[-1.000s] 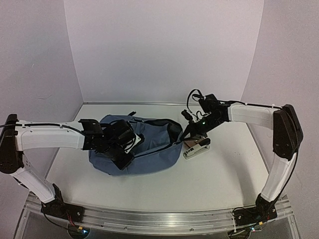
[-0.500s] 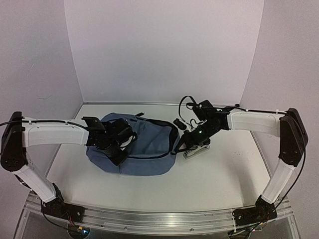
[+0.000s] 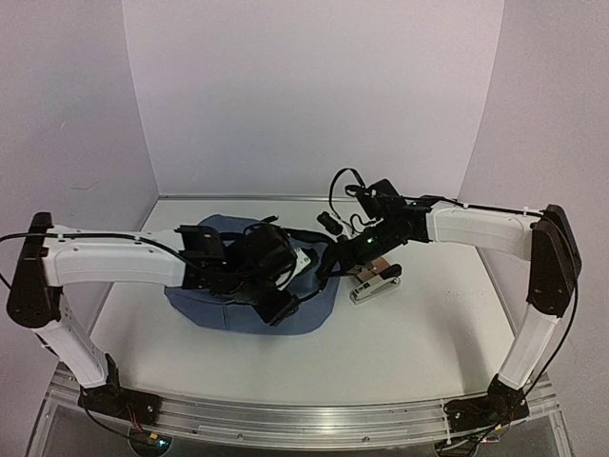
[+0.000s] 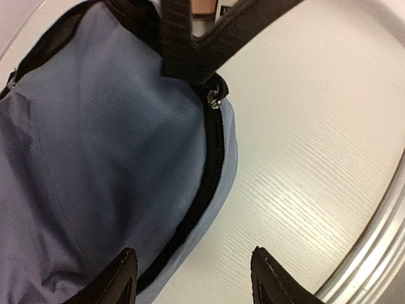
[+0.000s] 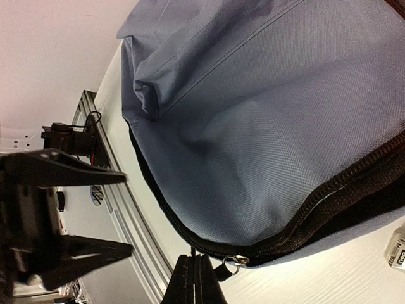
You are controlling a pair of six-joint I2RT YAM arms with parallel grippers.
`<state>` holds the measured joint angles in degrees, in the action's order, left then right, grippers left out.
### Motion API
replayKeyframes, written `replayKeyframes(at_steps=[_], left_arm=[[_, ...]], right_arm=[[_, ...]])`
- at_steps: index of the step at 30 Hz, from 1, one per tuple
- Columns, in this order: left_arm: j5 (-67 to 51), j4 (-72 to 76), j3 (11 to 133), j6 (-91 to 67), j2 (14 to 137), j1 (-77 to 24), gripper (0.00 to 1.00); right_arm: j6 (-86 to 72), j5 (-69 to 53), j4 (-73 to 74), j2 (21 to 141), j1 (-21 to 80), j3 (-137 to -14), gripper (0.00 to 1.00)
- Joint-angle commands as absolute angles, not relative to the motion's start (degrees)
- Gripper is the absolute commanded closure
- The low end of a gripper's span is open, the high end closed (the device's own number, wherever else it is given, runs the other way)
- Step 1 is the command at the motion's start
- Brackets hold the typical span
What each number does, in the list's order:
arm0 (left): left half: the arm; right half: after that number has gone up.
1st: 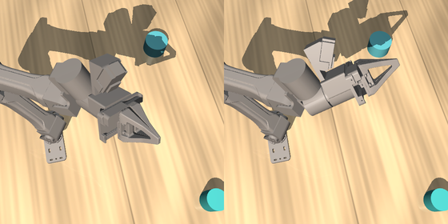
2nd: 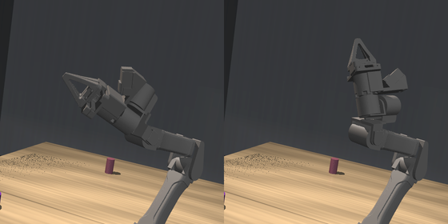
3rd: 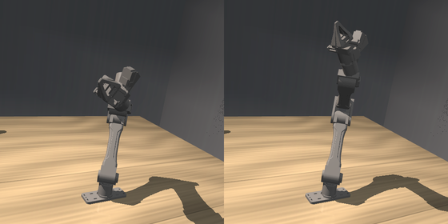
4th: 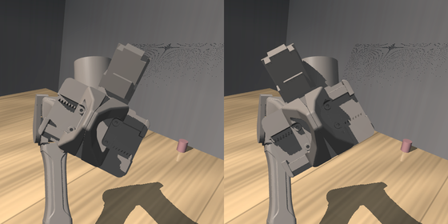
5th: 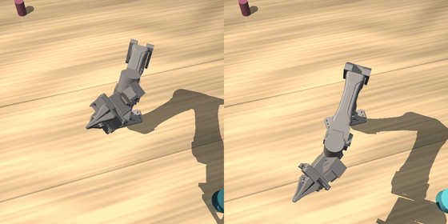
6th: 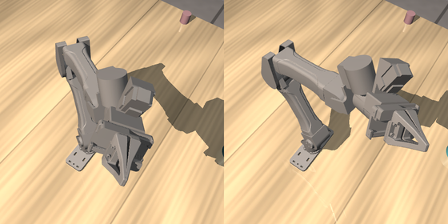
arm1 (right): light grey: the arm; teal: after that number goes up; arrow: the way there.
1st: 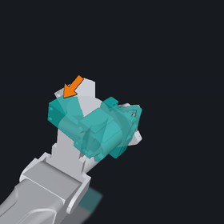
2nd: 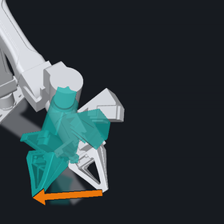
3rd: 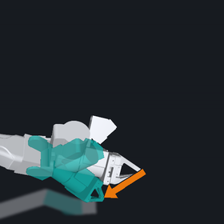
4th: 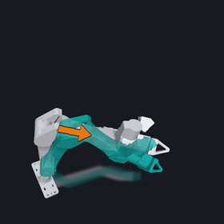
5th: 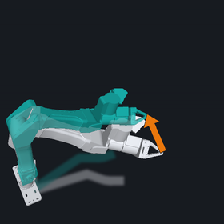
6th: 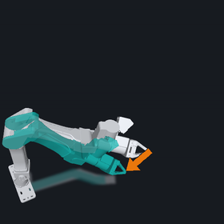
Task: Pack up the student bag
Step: Zip the student bag at the center of the board.
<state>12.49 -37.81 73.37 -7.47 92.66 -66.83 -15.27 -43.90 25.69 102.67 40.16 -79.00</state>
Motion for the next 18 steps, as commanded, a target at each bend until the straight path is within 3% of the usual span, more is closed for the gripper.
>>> replayKeyframes(at_steps=[1, 3, 6, 8, 13, 18], left_arm=[[12.9, -30.6, 77.5, -5.7, 100.6, -66.6, 0.42], [12.9, -31.0, 79.0, -5.2, 103.6, -66.6, 0.50], [12.0, -33.6, 79.8, -5.7, 105.1, -66.9, 0.77], [11.6, -34.6, 77.8, -6.1, 103.4, -67.5, 0.89], [9.7, -40.1, 72.1, -7.8, 97.9, -69.0, 0.99], [9.5, -45.3, 68.8, -9.5, 95.7, -71.8, 1.00]], right_arm=[[-15.7, -43.2, 23.7, 100.8, 40.1, -79.1, 1.00], [-15.8, -42.9, 23.7, 100.8, 39.8, -78.7, 1.00], [-16.2, -42.2, 23.7, 101.4, 38.3, -78.9, 1.00], [-16.2, -41.7, 23.7, 102.5, 36.4, -79.5, 1.00], [-15.1, -39.9, 23.8, 108.0, 29.5, -83.9, 1.00], [-14.1, -39.1, 23.8, 114.2, 24.3, -91.4, 1.00]])
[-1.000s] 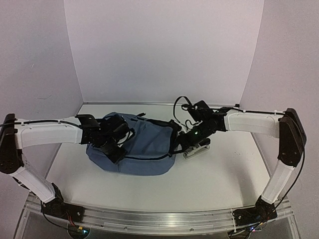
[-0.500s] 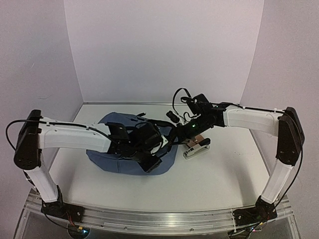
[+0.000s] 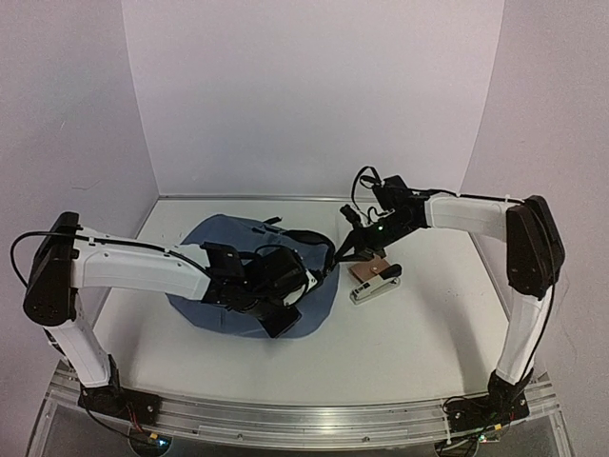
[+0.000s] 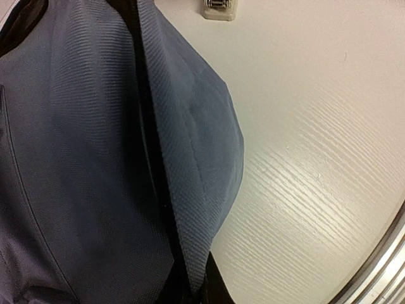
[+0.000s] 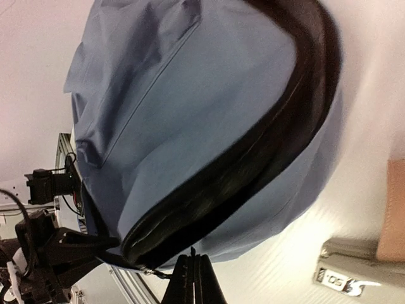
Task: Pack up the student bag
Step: Zip the student bag at the center of the board.
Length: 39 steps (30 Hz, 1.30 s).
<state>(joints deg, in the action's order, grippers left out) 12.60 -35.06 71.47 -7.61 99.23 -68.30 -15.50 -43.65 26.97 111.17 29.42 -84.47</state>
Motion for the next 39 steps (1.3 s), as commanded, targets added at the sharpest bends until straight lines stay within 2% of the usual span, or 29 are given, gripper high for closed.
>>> replayKeyframes(at_steps=[1, 5, 9, 16, 22, 26, 30, 31, 35, 39], left_arm=[[9.6, -46.3, 68.2, -10.0, 95.5, -72.3, 1.00], [10.5, -48.0, 66.1, -12.5, 94.4, -72.5, 1.00], [15.0, -49.7, 64.1, -14.0, 93.2, -71.3, 1.00], [18.9, -49.3, 63.6, -12.0, 93.6, -60.2, 1.00], [21.4, -46.4, 65.4, -3.6, 97.1, -52.0, 0.99], [16.3, -45.2, 65.5, -1.9, 92.0, -51.4, 0.89], [15.5, -45.5, 62.7, -5.8, 78.7, -55.1, 0.60], [15.6, -46.4, 63.0, -7.5, 76.3, -56.1, 0.56], [15.2, -46.9, 65.2, -11.9, 73.6, -61.7, 0.47], [13.8, -44.4, 68.5, -10.5, 80.7, -63.1, 0.45]], right_arm=[[-13.7, -38.8, 23.8, 115.0, 23.7, -92.6, 1.00], [-12.8, -38.3, 24.1, 116.8, 23.2, -95.7, 1.00], [-10.5, -36.5, 24.6, 114.3, 23.2, -91.0, 1.00], [-9.1, -36.0, 26.1, 105.8, 23.1, -75.9, 1.00], [-11.8, -39.9, 26.6, 100.6, 26.6, -70.3, 1.00], [-14.0, -42.1, 25.0, 100.8, 34.4, -73.3, 1.00], [-17.3, -43.7, 22.0, 104.6, 38.0, -80.0, 1.00], [-18.2, -44.0, 21.4, 105.5, 38.2, -81.5, 1.00], [-19.5, -44.5, 20.6, 107.6, 38.5, -85.7, 1.00], [-19.2, -44.2, 20.7, 108.0, 38.5, -86.6, 1.00]])
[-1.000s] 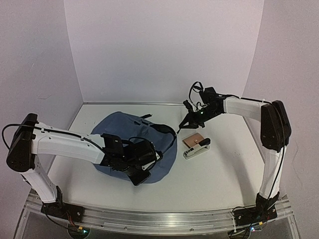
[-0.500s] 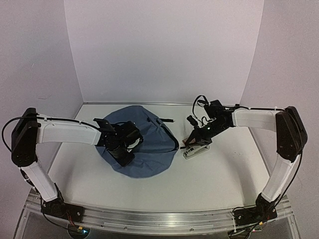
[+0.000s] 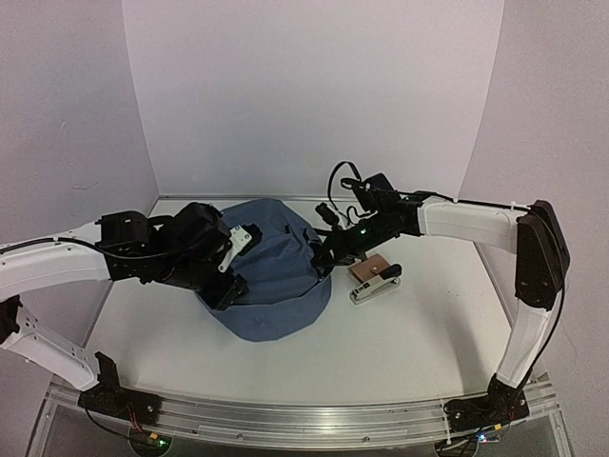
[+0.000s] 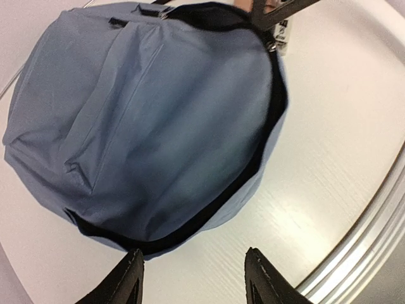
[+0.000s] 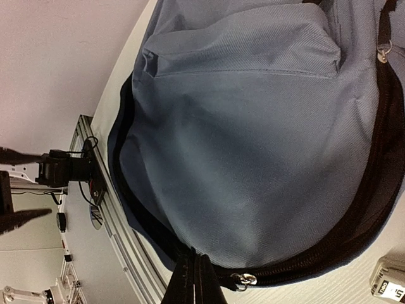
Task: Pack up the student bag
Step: Zip the student bag at the center of the board.
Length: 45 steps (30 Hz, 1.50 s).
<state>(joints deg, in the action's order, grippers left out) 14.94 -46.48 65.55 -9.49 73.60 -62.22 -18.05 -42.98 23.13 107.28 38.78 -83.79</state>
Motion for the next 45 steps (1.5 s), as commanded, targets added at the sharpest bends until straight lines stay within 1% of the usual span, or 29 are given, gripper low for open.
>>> replayKeyframes(at_steps=[1, 3, 5, 9, 12, 14, 17, 18, 20, 21, 23, 30, 35, 36, 37, 38, 39, 40, 45], left_arm=[[13.2, -42.9, 69.0, -9.6, 82.6, -63.2, 0.45], [12.4, -38.7, 70.3, -7.8, 86.1, -63.2, 0.42], [12.0, -35.3, 72.1, -6.3, 90.0, -63.2, 0.42], [9.4, -29.9, 75.7, -3.8, 97.4, -63.2, 0.43], [7.5, -28.2, 77.4, -3.2, 100.5, -63.3, 0.46], [6.9, -28.2, 77.7, -3.2, 101.5, -63.3, 0.55], [6.0, -30.3, 77.1, -3.5, 101.6, -63.2, 0.82], [5.6, -31.2, 76.5, -3.6, 101.1, -63.3, 0.88], [5.0, -33.4, 74.9, -4.0, 99.6, -63.3, 0.96], [4.9, -34.7, 74.0, -4.2, 98.6, -63.5, 0.99], [4.8, -37.4, 71.8, -4.8, 96.6, -64.0, 1.00], [4.5, -45.0, 66.4, -7.1, 91.1, -66.6, 1.00], [6.7, -48.7, 63.8, -8.0, 87.4, -67.0, 1.00], [7.4, -49.1, 63.4, -8.2, 86.1, -67.0, 0.98], [7.9, -49.1, 63.1, -8.3, 85.1, -66.9, 0.93], [8.2, -49.0, 63.1, -8.4, 84.4, -67.0, 0.84], [8.2, -48.6, 63.7, -8.7, 83.9, -67.0, 0.73], [7.9, -48.4, 64.7, -9.0, 84.1, -66.9, 0.66], [7.7, -44.8, 71.6, -11.3, 89.4, -68.2, 0.46]], right_arm=[[-19.3, -44.2, 20.7, 107.9, 38.5, -86.5, 1.00], [-19.4, -44.2, 20.7, 107.7, 38.5, -86.2, 1.00], [-19.4, -43.9, 20.7, 107.4, 38.5, -85.8, 1.00], [-19.0, -43.2, 20.7, 106.6, 38.4, -84.9, 1.00], [-18.8, -43.0, 20.7, 106.4, 38.3, -84.6, 1.00], [-18.8, -42.8, 20.7, 106.2, 38.2, -84.6, 1.00], [-18.6, -42.4, 20.7, 106.1, 37.3, -84.7, 1.00], [-18.5, -42.3, 20.7, 106.3, 36.7, -84.8, 1.00], [-18.0, -42.0, 20.8, 106.6, 35.2, -84.9, 1.00], [-17.4, -41.6, 20.9, 106.9, 34.4, -85.1, 1.00], [-15.9, -40.8, 21.0, 107.5, 32.7, -85.4, 1.00], [-12.3, -38.5, 21.4, 113.6, 27.0, -90.9, 1.00], [-12.9, -41.0, 21.8, 115.5, 26.8, -93.8, 1.00], [-13.4, -41.9, 21.9, 115.2, 27.3, -93.4, 1.00], [-13.7, -42.8, 22.0, 114.7, 27.9, -92.8, 1.00], [-14.0, -43.5, 22.0, 114.1, 28.5, -92.0, 1.00], [-14.2, -44.2, 22.0, 113.2, 29.5, -90.8, 1.00], [-14.4, -44.7, 22.0, 112.4, 30.4, -89.6, 1.00], [-16.3, -45.8, 21.9, 110.3, 33.4, -86.3, 1.00]])
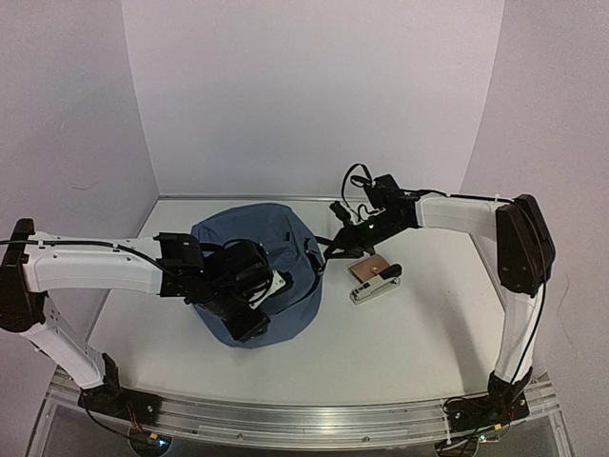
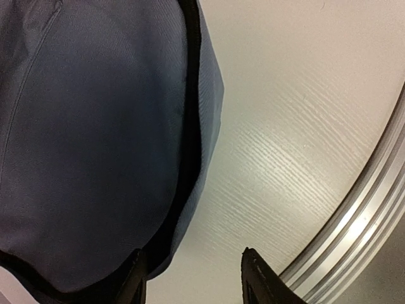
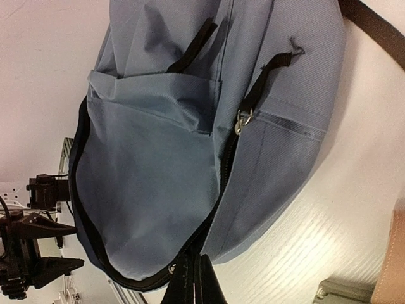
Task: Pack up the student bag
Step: Zip the student bag at the center of the board.
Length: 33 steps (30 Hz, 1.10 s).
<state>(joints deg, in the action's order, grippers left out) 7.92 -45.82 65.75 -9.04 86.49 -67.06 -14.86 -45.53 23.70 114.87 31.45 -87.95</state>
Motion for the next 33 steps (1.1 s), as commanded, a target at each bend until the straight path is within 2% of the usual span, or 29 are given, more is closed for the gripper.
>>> replayKeyframes(at_steps=[1, 4, 6, 9, 12, 16, 21, 33], left_arm=[[8.2, -43.3, 72.9, -12.2, 90.4, -68.3, 0.41], [9.6, -37.6, 74.5, -14.6, 93.1, -68.4, 0.21], [11.3, -34.4, 75.4, -15.9, 95.3, -68.4, 0.19], [12.8, -33.0, 78.5, -16.0, 100.1, -68.4, 0.22], [13.6, -33.0, 82.0, -15.7, 105.0, -68.3, 0.33], [14.5, -36.8, 85.4, -17.2, 108.7, -68.3, 0.71], [11.7, -37.9, 81.7, -18.3, 105.2, -68.8, 0.98], [6.4, -39.3, 76.0, -17.8, 100.9, -71.1, 1.00]], right_arm=[[-16.4, -45.8, 21.8, 110.1, 33.6, -86.0, 1.00], [-17.1, -45.6, 21.8, 109.7, 33.8, -85.6, 1.00], [-17.6, -45.8, 21.7, 109.4, 33.8, -85.8, 1.00], [-18.0, -45.8, 21.7, 109.2, 33.8, -86.1, 1.00], [-18.0, -45.7, 21.8, 109.2, 33.8, -86.3, 1.00], [-17.4, -45.0, 21.8, 109.6, 33.7, -87.0, 1.00], [-16.2, -42.5, 21.8, 113.1, 31.7, -90.3, 1.00], [-14.6, -38.7, 21.9, 127.6, 28.0, -106.9, 1.00]])
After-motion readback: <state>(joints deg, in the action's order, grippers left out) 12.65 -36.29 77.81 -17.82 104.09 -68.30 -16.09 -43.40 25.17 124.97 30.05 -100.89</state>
